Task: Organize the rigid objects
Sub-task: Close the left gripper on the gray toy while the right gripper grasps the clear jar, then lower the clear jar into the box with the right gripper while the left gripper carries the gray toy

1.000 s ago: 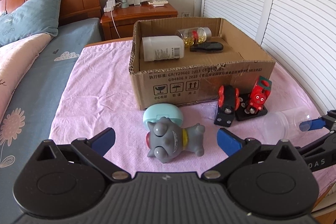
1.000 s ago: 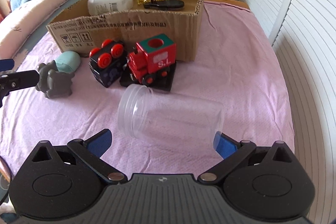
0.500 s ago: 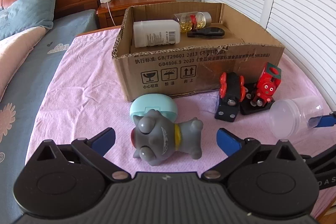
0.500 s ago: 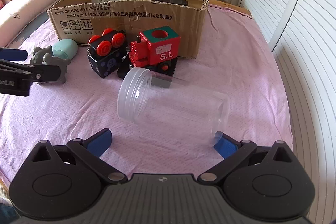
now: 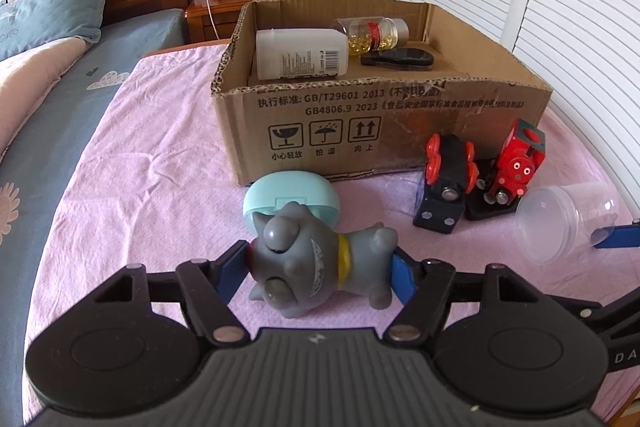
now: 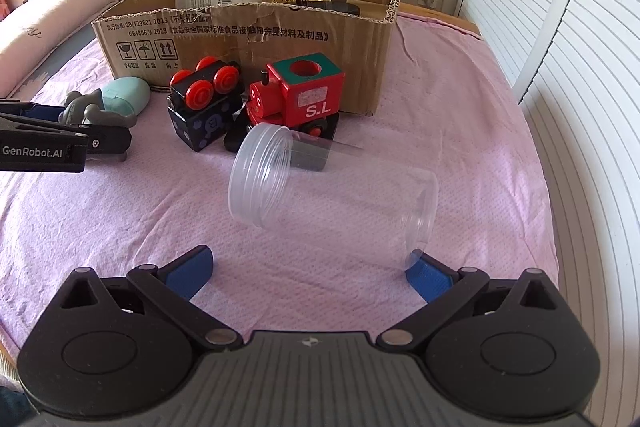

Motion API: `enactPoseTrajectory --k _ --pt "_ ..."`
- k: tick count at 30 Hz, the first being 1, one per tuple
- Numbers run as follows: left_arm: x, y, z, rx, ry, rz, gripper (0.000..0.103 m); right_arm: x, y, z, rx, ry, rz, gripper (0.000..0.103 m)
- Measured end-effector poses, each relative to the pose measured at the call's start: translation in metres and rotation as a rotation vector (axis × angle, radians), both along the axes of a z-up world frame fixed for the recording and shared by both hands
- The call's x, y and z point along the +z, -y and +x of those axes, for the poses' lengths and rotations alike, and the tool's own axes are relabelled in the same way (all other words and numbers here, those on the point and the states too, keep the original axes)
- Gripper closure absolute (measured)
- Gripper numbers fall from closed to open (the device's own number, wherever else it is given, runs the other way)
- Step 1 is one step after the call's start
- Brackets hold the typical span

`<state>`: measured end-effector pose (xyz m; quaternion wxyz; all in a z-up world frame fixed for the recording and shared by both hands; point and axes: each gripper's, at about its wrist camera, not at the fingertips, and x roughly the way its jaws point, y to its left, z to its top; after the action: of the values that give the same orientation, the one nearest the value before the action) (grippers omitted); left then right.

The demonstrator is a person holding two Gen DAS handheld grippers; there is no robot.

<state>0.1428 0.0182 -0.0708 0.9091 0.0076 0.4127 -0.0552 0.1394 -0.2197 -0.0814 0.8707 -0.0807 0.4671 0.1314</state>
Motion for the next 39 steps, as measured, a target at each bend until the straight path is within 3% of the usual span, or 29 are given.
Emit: enactPoseTrajectory --k 10,18,22,30,39 --pt "0.007 -0.006 -0.008 -0.007 -0.017 -0.012 0.033 0.02 0.001 0.009 -0.065 0.03 0.063 0.0" --pt "0.003 -0.004 -0.01 -0.02 -0.028 -0.022 0.032 0.021 -0.012 0.028 -0.123 0.044 0.014 0.0" --pt "0.002 -0.005 -0.01 -0.023 -0.028 -0.022 0.032 0.02 -0.015 0.029 -0.128 0.053 -0.026 0.007" --pt "0.009 -0.006 -0.011 -0.082 -0.033 -0.013 0.033 0.028 -0.009 0.022 -0.083 0.041 -0.048 0.008" --pt "0.034 -0.019 -0.016 -0.163 -0.055 -0.013 0.033 0.066 0.009 0.017 0.01 0.063 0.033 0.008"
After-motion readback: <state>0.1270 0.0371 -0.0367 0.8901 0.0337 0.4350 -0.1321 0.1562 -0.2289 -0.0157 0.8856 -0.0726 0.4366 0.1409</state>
